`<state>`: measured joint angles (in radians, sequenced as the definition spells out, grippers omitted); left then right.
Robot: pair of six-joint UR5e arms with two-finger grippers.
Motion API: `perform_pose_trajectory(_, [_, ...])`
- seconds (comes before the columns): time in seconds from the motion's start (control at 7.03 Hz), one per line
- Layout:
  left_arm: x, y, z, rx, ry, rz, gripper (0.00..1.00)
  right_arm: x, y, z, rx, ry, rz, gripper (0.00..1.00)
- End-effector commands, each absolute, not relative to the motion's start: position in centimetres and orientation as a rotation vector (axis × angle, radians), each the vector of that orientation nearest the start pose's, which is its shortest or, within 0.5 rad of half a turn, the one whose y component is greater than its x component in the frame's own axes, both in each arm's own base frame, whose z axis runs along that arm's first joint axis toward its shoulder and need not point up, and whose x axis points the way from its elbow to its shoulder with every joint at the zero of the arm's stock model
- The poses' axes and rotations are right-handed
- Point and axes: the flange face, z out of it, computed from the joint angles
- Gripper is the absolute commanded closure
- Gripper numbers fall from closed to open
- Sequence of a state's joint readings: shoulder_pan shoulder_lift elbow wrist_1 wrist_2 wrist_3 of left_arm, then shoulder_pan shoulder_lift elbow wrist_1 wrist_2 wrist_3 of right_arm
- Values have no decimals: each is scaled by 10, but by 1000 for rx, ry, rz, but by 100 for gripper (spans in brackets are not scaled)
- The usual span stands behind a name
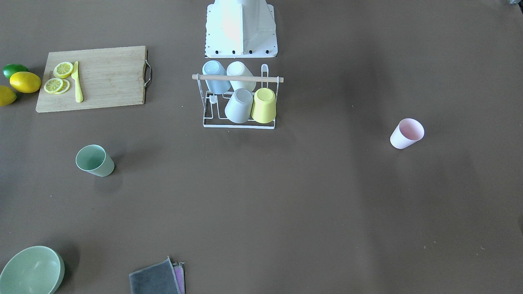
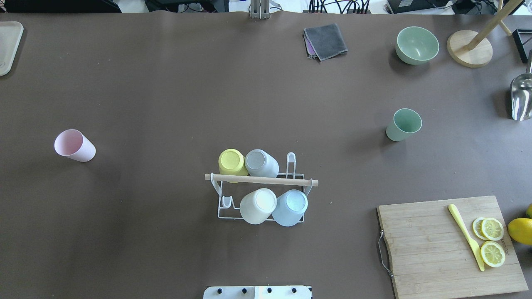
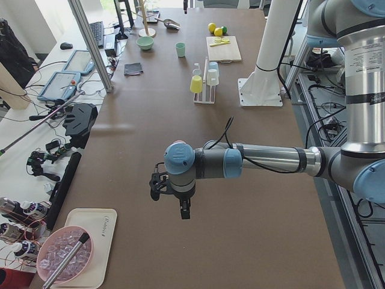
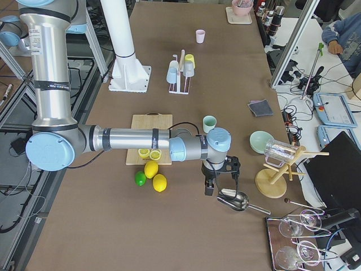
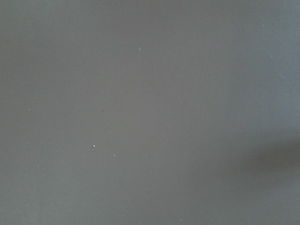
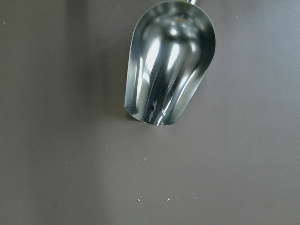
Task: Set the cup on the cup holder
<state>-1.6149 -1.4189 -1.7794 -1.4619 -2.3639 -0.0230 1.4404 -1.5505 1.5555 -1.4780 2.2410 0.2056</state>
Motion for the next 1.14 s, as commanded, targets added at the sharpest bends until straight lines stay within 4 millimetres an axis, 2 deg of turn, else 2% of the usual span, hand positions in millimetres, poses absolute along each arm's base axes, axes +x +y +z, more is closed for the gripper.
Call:
perform_pose_trajectory(0.0, [-81, -420, 635, -41, 794, -85, 2, 4, -513, 653, -28, -679, 43, 0])
perform_pose_trajectory(0.43, [-81, -420, 635, -41, 794, -85, 2, 4, -512, 658, -30, -682, 41, 0])
perform_pose_trajectory(0.71, [-81, -420, 635, -41, 794, -85, 2, 3, -507, 640, -11, -743, 32, 0])
perform_pose_trajectory(1.0, [-81, -420, 635, -39, 794, -84, 2, -8, -509, 647, -32, -749, 8, 0])
